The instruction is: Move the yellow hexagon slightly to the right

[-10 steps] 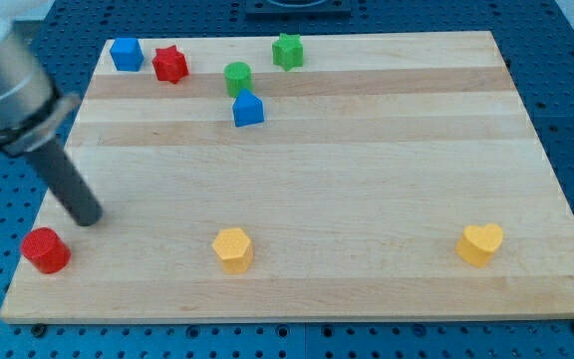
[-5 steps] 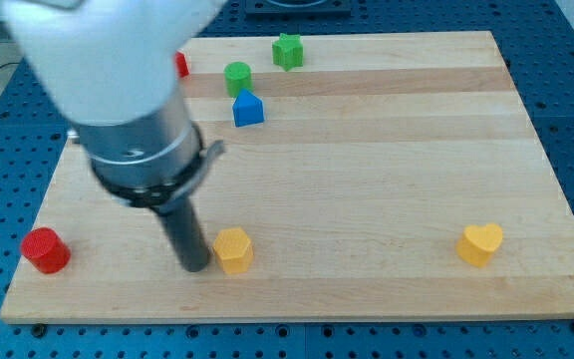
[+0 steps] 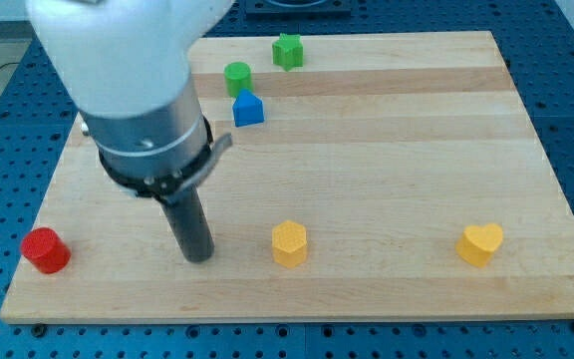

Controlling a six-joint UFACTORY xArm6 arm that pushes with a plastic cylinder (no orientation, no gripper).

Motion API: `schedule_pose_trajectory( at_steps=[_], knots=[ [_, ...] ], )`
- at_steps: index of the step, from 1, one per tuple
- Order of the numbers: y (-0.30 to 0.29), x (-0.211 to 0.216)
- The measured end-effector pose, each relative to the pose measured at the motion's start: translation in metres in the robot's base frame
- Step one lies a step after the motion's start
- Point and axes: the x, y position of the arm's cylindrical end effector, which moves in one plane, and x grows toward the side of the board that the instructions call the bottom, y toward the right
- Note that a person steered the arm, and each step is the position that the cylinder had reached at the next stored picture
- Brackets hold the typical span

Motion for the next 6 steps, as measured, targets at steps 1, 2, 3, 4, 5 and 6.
schedule_pose_trajectory(
  at_steps=[1, 2, 3, 4, 5, 6],
  knots=[
    [-0.002, -0.049],
    [-0.016, -0.093],
    [-0.046, -0.14],
    [-0.038, -0.19],
    [-0.038, -0.222],
    [-0.032, -0.26]
  ],
)
